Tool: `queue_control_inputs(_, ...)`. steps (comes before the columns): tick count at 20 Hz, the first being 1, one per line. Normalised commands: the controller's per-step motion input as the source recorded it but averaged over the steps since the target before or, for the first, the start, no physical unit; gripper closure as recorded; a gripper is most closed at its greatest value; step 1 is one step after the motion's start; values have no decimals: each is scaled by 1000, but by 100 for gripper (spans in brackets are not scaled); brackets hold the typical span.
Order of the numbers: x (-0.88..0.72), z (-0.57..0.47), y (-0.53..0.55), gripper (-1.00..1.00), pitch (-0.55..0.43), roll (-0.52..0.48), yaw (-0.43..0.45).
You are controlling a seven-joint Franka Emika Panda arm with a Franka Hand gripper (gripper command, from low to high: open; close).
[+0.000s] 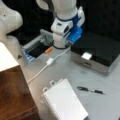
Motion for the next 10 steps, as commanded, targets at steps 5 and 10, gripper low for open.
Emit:
queue_control_inputs(5,340,78,-98,-100,209,203,86)
queue_control_inputs(10,308,-121,-3,-100,114,409,16)
